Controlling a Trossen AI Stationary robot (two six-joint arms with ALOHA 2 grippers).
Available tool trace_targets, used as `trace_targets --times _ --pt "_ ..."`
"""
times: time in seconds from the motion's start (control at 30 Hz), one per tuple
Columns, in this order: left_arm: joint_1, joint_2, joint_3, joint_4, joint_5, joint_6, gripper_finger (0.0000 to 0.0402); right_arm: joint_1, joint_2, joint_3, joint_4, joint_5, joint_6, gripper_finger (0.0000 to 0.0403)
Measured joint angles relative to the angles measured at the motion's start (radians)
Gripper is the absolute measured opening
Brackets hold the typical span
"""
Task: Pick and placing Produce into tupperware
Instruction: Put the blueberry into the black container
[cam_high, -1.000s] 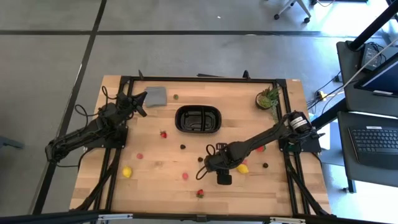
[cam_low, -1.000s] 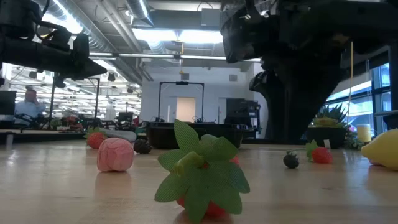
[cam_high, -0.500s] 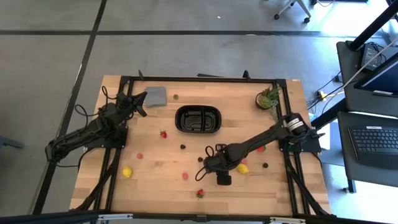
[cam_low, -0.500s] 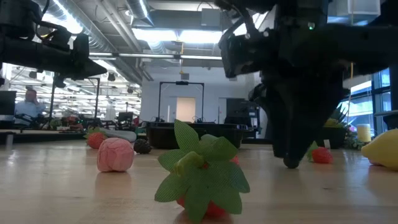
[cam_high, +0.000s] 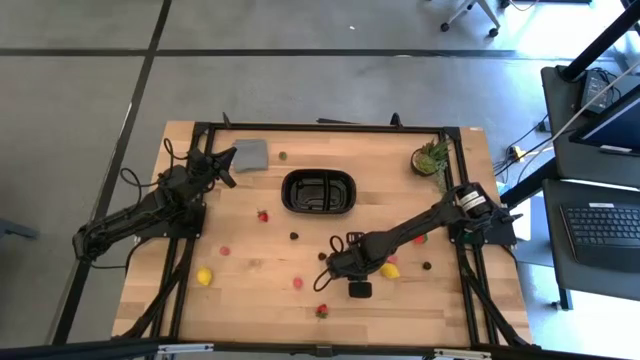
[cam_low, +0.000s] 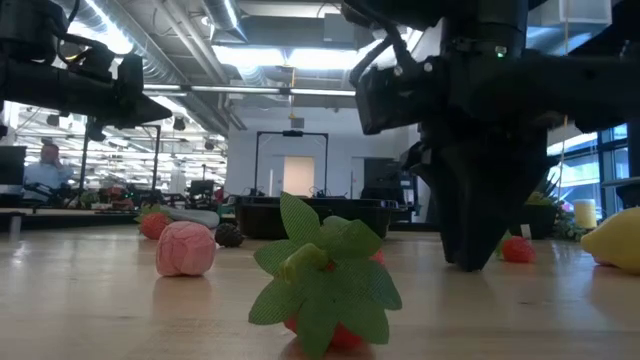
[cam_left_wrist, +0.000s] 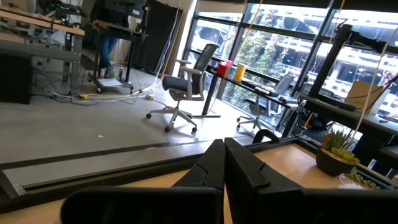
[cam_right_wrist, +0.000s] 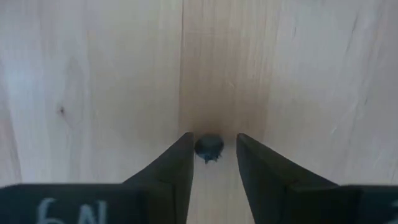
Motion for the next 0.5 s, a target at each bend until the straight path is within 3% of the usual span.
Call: trace_targets --times 0.5 --pt "0.000 0.000 0.000 0.000 0.000 0.000 0.0000 0.001 0.026 0.003 -0.012 0.004 0.004 0.0061"
